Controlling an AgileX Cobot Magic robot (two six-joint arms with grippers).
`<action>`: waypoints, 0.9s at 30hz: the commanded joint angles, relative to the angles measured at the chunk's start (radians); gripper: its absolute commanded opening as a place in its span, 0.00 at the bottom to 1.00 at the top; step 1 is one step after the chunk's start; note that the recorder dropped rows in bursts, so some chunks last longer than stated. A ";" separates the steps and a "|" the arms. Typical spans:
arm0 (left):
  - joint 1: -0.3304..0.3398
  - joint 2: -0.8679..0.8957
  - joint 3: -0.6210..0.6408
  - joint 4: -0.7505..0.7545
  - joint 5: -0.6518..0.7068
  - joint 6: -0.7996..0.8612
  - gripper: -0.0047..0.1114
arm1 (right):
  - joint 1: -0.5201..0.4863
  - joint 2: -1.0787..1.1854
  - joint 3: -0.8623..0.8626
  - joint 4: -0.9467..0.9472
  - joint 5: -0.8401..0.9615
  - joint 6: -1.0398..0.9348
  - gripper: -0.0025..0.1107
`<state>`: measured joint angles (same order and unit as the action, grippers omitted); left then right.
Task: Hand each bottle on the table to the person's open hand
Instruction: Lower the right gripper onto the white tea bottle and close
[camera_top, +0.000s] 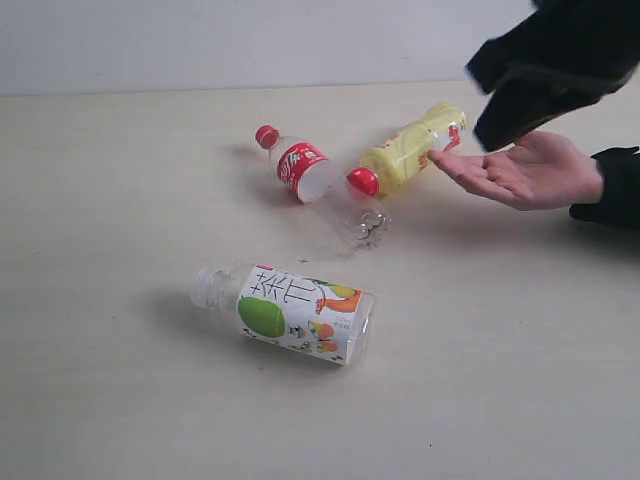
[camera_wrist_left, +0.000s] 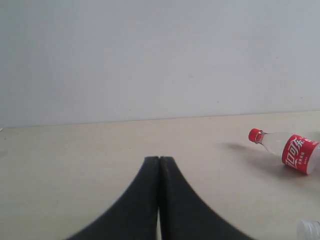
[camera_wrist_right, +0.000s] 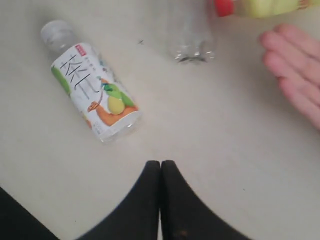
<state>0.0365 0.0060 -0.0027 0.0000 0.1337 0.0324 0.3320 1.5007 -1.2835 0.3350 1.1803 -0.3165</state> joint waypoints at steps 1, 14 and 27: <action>0.001 -0.006 0.003 0.000 -0.008 0.001 0.04 | 0.165 0.103 -0.011 -0.074 -0.061 -0.032 0.02; 0.001 -0.006 0.003 0.000 -0.008 0.001 0.04 | 0.357 0.269 -0.011 -0.253 -0.149 -0.146 0.43; 0.001 -0.006 0.003 0.000 -0.008 0.001 0.04 | 0.389 0.285 -0.011 -0.031 -0.318 -0.412 0.63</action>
<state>0.0365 0.0060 -0.0027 0.0000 0.1337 0.0324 0.7199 1.7815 -1.2898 0.2607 0.8800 -0.6561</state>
